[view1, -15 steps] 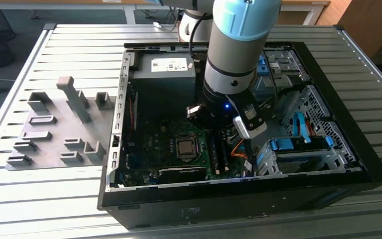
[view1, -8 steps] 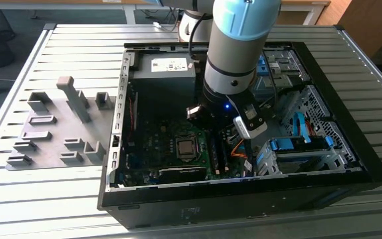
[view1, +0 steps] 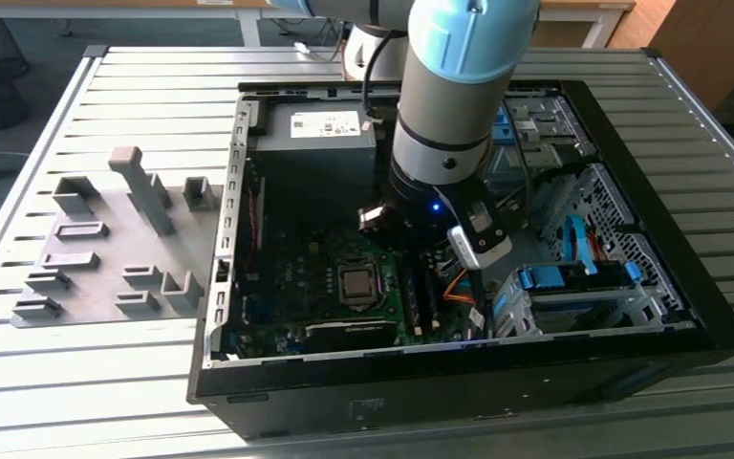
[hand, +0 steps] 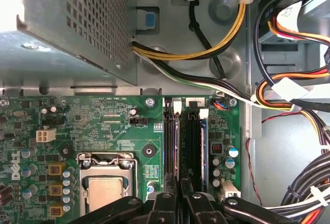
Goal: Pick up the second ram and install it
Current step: 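Insert the second ram into the second slot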
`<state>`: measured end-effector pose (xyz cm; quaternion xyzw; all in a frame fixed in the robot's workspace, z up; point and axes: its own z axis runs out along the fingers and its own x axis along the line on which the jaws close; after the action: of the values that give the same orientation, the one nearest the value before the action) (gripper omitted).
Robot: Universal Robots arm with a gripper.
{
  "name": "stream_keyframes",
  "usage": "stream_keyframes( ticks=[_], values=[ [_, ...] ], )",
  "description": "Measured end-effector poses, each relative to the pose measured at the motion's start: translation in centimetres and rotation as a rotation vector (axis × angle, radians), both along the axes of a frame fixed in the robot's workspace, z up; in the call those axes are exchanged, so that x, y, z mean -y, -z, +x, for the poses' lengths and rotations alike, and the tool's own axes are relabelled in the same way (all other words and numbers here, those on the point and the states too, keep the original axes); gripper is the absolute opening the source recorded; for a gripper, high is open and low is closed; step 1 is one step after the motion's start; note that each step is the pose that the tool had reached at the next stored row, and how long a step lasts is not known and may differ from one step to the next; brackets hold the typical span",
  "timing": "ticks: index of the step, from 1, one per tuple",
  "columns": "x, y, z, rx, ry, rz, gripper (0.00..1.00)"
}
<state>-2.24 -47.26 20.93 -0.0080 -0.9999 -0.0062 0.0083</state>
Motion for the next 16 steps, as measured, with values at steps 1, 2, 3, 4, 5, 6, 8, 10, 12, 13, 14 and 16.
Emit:
stream_keyframes(
  ticks=[1,2,3,4,5,6,8,10,12,13,14,16],
  values=[
    [0.00,0.01,0.0,0.0000,0.000,0.0000,0.14],
    [0.00,0.02,0.0,0.0001,0.000,0.0001,0.14],
    [0.00,0.03,0.0,0.0000,0.000,0.0001,0.14],
    [0.00,0.04,0.0,0.0001,0.000,0.0001,0.14],
    [0.01,0.04,0.0,-0.0001,0.000,-0.0004,0.14],
    [0.01,0.05,0.0,0.0000,0.000,-0.0001,0.16],
    [0.00,0.08,0.0,0.0001,0.000,0.0004,0.16],
    [0.00,-0.06,0.0,0.0000,0.000,0.0001,0.22],
    [0.00,-0.84,0.0,0.0001,0.000,0.0003,0.22],
    [0.00,-1.33,0.0,0.0000,0.000,0.0001,0.22],
    [0.00,-1.77,0.0,0.0002,0.000,0.0004,0.22],
    [0.00,-2.63,0.0,0.0001,0.000,0.0003,0.22]
  ],
)
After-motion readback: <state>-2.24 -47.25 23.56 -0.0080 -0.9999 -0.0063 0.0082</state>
